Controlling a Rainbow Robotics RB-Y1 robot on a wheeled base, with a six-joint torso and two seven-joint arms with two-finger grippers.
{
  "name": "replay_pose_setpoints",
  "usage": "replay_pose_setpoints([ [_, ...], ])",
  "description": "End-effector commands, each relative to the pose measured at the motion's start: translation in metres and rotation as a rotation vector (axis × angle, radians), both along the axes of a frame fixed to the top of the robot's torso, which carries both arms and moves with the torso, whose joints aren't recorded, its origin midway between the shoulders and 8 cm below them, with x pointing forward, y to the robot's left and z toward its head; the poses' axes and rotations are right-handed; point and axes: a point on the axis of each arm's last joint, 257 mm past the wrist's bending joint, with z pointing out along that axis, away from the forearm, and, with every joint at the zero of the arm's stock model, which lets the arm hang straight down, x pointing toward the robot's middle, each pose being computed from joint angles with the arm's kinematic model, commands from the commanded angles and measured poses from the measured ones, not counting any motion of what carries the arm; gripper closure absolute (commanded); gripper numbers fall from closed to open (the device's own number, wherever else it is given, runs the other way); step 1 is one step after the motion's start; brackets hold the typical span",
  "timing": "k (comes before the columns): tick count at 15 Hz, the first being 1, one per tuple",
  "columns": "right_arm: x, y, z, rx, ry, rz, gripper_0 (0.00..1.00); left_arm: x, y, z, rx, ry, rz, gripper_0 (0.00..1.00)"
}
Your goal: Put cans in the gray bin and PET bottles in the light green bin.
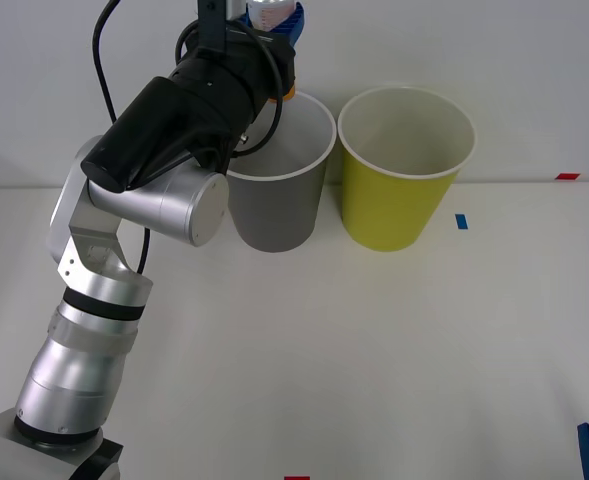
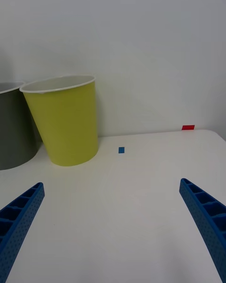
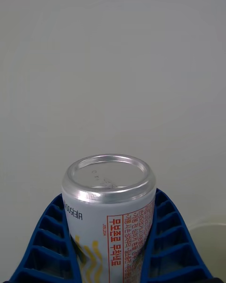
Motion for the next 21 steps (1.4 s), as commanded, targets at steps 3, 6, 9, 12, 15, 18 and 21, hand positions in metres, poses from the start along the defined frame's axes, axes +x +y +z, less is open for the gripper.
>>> replay_pose_setpoints([
  [3,0.000,0.000,0.000,0.000,0.000,0.000,0.00,-0.001,-0.001,0.004,-0.015,-0.005,-0.008,0.00],
  [6,0.000,0.000,0.000,0.000,0.000,0.000,0.00,0.000,0.001,0.004,-0.008,-0.007,-0.003,0.00],
  [9,0.000,0.000,0.000,0.000,0.000,0.000,0.00,0.000,0.003,0.004,-0.010,-0.006,-0.001,0.00],
  [12,0.000,0.000,0.000,0.000,0.000,0.000,0.00,0.001,0.006,0.004,-0.011,-0.006,0.002,0.00],
  [15,0.000,0.000,0.000,0.000,0.000,0.000,0.00,0.001,0.018,-0.002,0.012,-0.006,0.017,0.00],
  [18,0.000,0.000,0.000,0.000,0.000,0.000,0.00,-0.007,0.041,-0.014,0.027,-0.004,0.045,0.00],
  [21,0.000,0.000,0.000,0.000,0.000,0.000,0.00,-0.027,0.067,-0.021,0.027,-0.013,0.075,0.00],
])
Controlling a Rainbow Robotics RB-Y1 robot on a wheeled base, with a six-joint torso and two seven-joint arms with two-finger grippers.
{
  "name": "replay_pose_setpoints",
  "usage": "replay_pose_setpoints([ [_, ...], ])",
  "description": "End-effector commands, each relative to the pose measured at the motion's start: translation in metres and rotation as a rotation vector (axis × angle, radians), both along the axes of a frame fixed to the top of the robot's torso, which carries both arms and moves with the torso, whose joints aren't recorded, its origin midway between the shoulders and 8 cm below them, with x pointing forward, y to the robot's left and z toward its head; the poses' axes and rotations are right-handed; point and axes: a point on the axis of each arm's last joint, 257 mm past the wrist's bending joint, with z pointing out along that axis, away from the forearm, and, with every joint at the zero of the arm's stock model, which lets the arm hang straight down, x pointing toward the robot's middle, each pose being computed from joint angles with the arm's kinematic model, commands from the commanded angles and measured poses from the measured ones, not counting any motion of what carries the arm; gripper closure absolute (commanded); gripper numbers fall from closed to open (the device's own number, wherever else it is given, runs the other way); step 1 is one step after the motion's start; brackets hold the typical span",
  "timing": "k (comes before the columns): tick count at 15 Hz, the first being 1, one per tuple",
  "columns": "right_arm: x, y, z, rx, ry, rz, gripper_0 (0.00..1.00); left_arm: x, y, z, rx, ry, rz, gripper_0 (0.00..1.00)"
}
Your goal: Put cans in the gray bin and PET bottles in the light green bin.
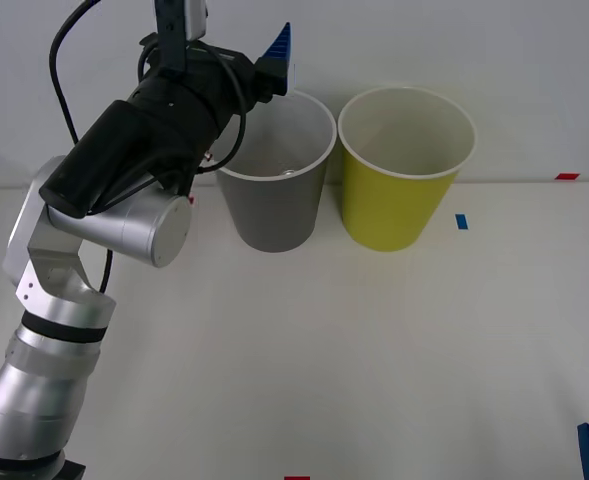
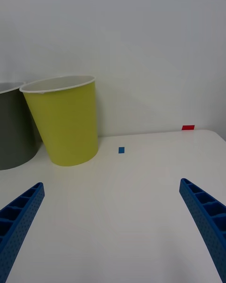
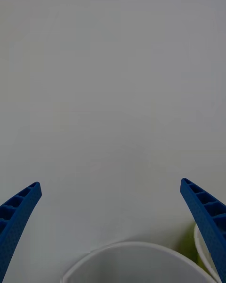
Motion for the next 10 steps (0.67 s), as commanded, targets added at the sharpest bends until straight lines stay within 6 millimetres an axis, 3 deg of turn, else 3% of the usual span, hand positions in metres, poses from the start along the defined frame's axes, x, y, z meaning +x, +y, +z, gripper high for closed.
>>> replay_pose_setpoints([
  [1,0.000,0.000,0.000,0.000,0.000,0.000,0.00,-0.019,0.026,-0.009,0.010,-0.005,0.033,0.00],
  [4,0.000,0.000,0.000,0.000,0.000,0.000,0.00,-0.042,0.055,-0.030,0.021,0.010,0.072,0.00],
  [10,0.000,0.000,0.000,0.000,0.000,0.000,0.00,-0.104,0.108,-0.096,0.065,0.121,0.154,0.00],
])
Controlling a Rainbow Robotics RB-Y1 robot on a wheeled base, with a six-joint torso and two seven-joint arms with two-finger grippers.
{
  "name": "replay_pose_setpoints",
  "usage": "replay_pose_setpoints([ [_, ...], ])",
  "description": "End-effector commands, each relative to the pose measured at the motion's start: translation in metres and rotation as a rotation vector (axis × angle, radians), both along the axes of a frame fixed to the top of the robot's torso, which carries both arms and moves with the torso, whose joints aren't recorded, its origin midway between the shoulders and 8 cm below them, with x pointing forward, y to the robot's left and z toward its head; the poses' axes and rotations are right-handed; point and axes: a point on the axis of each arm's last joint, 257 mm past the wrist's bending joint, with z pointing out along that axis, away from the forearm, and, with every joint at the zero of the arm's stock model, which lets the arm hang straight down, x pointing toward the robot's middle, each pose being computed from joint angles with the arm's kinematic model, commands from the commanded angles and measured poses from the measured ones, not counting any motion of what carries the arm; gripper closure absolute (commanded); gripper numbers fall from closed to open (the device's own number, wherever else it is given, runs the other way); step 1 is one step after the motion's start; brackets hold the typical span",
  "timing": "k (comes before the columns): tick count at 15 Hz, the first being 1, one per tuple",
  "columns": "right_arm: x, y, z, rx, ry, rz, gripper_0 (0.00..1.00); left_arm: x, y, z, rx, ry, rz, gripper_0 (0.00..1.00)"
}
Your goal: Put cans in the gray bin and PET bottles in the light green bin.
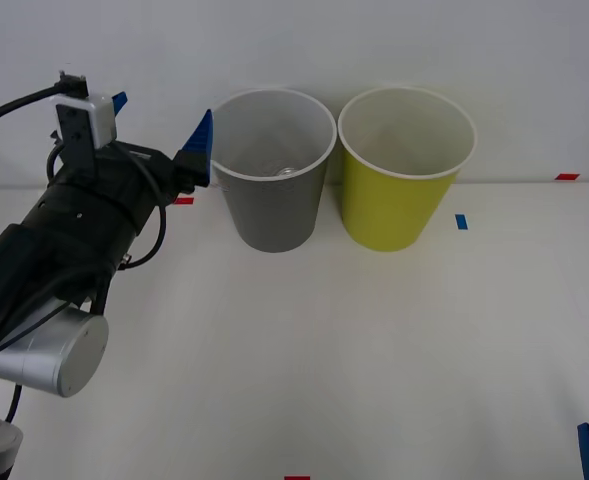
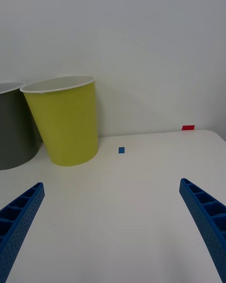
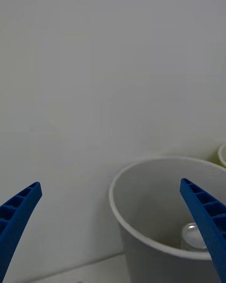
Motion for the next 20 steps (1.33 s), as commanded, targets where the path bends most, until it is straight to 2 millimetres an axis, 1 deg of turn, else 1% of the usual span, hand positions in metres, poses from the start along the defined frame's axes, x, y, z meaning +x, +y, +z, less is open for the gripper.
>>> replay_pose_setpoints([
  [1,0.000,0.000,0.000,0.000,0.000,0.000,0.00,-0.032,0.023,-0.029,0.018,0.046,0.033,0.00],
  [5,0.000,0.000,0.000,0.000,0.000,0.000,0.00,-0.060,0.044,-0.056,0.013,0.036,0.061,0.00],
  [7,0.000,0.000,0.000,0.000,0.000,0.000,0.00,-0.077,0.060,-0.067,0.009,0.027,0.090,0.00],
  [11,0.000,0.000,0.000,0.000,0.000,0.000,0.00,-0.113,0.077,-0.090,-0.003,0.028,0.125,0.00],
  [13,0.000,0.000,0.000,0.000,0.000,0.000,0.00,-0.134,0.082,-0.101,-0.010,0.030,0.138,0.00],
  [16,0.000,0.000,0.000,0.000,0.000,0.000,0.00,-0.158,0.085,-0.105,-0.011,0.010,0.148,0.00],
  [18,0.000,0.000,0.000,0.000,0.000,0.000,0.00,-0.168,0.084,-0.108,0.002,-0.026,0.138,0.00],
  [20,0.000,0.000,0.000,0.000,0.000,0.000,0.00,-0.178,0.085,-0.115,0.009,-0.083,0.126,0.00],
])
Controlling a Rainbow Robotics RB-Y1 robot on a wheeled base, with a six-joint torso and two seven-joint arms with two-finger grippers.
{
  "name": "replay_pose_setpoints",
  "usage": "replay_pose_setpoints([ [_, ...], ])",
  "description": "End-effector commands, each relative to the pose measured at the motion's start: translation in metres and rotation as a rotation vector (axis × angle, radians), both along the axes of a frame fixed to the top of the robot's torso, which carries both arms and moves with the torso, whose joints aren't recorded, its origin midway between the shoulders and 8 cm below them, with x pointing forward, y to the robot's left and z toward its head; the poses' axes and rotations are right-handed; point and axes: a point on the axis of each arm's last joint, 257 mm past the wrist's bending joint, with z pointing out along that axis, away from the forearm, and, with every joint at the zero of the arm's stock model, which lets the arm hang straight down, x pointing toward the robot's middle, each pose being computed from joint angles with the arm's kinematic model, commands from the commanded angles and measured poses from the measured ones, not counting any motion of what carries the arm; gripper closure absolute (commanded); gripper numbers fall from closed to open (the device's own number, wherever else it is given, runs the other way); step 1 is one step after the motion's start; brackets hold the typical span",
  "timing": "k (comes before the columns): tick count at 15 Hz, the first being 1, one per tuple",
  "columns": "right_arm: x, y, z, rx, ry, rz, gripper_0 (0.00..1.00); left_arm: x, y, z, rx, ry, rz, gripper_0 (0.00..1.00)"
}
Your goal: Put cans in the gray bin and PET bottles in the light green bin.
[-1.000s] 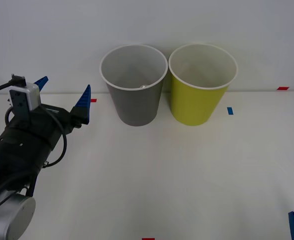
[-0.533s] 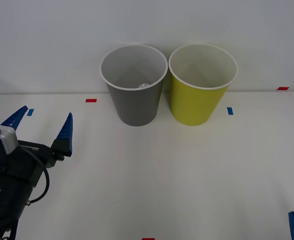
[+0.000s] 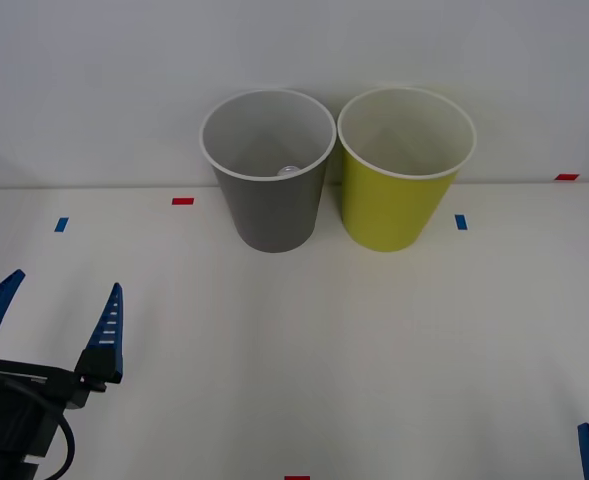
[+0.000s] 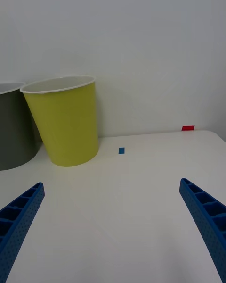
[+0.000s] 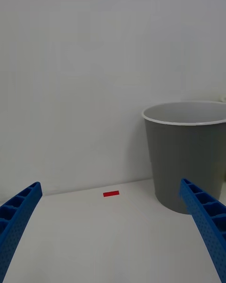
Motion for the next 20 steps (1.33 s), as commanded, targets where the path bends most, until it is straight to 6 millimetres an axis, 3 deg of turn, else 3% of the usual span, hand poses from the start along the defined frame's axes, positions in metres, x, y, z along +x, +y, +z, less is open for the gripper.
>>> replay_pose_setpoints([
  [1,0.000,0.000,0.000,0.000,0.000,0.000,0.00,-0.018,0.003,-0.018,0.020,-0.045,-0.012,0.00],
  [5,0.000,0.000,0.000,0.000,0.000,0.000,0.00,-0.060,0.005,-0.040,-0.002,0.012,0.007,0.00],
  [9,0.000,0.000,0.000,0.000,0.000,0.000,0.00,-0.088,0.014,-0.060,-0.002,0.090,0.041,0.00],
  [20,0.000,0.000,0.000,0.000,0.000,0.000,0.00,-0.132,0.020,-0.074,-0.002,0.161,0.104,0.00],
])
